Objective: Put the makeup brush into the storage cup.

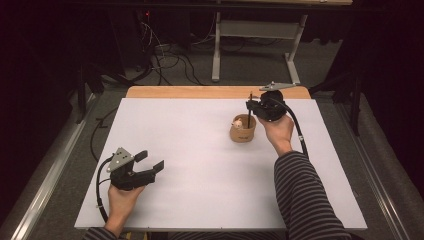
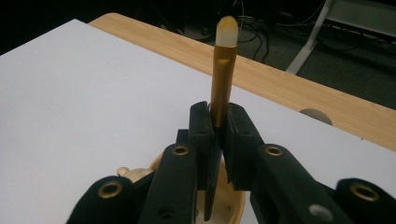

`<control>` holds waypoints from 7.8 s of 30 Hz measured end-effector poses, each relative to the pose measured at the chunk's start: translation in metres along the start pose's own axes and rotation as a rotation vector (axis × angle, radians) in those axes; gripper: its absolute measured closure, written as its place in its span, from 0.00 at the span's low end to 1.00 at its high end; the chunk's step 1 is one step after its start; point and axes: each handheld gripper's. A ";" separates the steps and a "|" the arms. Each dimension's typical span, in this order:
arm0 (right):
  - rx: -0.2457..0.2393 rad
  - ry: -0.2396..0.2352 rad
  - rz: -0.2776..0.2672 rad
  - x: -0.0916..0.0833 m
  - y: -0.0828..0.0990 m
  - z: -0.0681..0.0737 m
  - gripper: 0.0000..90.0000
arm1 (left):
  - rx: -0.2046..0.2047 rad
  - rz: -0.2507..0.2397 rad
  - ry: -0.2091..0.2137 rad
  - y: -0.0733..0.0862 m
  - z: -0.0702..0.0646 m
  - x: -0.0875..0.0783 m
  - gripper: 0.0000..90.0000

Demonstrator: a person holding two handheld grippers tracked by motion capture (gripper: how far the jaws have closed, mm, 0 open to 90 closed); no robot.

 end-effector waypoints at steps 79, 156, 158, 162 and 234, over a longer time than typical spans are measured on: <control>-0.057 -0.106 -0.167 -0.073 0.017 -0.003 0.53 | 0.001 0.002 0.011 0.000 -0.001 0.001 0.28; -0.018 -0.148 -0.266 -0.129 0.091 -0.016 0.48 | 0.005 0.004 0.018 -0.001 -0.003 0.003 0.28; -0.006 -0.143 -0.265 -0.132 0.094 -0.017 0.48 | 0.006 0.006 0.017 -0.001 -0.003 0.003 0.28; -0.003 -0.139 -0.279 -0.135 0.100 -0.019 0.47 | 0.006 0.007 0.017 -0.001 -0.003 0.003 0.28; 0.077 -0.104 -0.187 -0.129 0.167 -0.026 0.40 | 0.017 -0.013 0.027 -0.001 -0.005 0.003 0.28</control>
Point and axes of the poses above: each handheld gripper's, and its own axes: x roughly forward along the jaws, y roughly out of its underside, z roughly to its left, and after that the axes turned 12 degrees about y, right-handed
